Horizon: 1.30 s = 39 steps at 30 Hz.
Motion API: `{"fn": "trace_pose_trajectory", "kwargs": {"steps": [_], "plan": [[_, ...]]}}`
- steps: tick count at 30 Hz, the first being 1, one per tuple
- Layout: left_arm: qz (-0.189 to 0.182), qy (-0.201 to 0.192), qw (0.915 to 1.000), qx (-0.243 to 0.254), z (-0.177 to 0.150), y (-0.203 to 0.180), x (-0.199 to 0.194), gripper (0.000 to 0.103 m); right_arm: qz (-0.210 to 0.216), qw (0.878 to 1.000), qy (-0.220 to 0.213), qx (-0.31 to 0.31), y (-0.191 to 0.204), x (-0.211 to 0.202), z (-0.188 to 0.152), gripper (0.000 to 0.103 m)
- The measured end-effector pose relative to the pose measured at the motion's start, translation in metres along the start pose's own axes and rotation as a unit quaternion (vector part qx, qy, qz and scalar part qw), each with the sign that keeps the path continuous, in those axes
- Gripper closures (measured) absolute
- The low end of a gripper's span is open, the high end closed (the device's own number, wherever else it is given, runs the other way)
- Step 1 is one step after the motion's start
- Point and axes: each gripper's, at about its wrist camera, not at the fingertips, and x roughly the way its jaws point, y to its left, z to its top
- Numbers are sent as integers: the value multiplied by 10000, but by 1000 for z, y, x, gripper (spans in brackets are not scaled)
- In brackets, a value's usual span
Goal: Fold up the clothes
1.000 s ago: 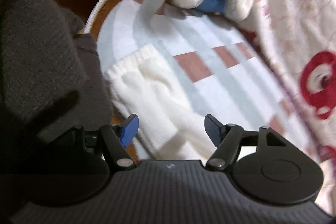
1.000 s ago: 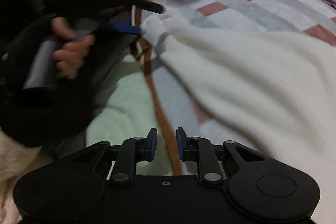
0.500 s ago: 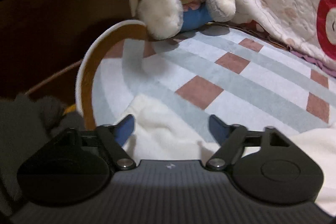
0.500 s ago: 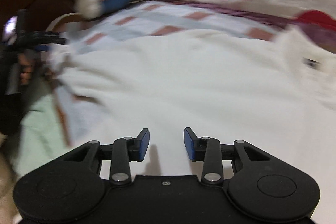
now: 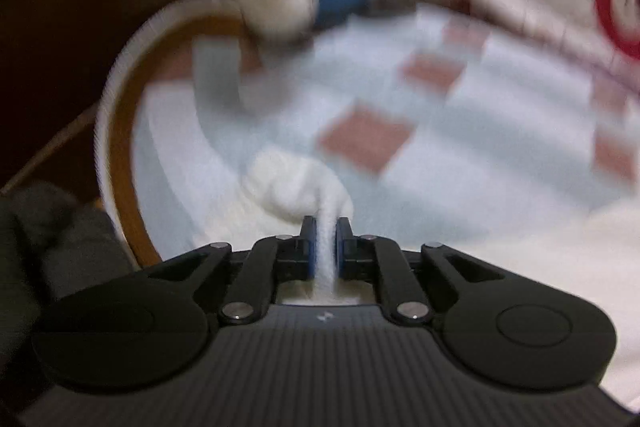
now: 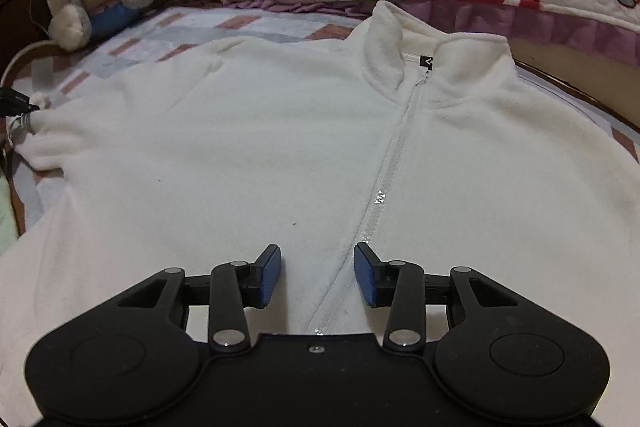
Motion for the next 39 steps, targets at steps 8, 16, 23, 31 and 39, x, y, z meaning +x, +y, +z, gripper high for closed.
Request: {"fn": "trace_pose_trajectory", "kwargs": {"steps": [8,16,23,31,39], "plan": [[774,-723,9944,-53,1,14,-10,100,137,9999,-37,-4,11,2,1,50],[1026,-467,9917,-622,-2,23,-5,52,545,9982,115,-222,47,5,-4,41],[-404,663,9876,-1365,-20,9,-11,30,874,9942,242,-570,86,10,-1,37],[-567,1454,9588,-2375,-48,25,7,23,1501,9859,205,-715,106,0,4,40],[-515,941,9663,-2339,-54,19,26,11,825,9924,-172,-901,93,-13,11,40]]}}
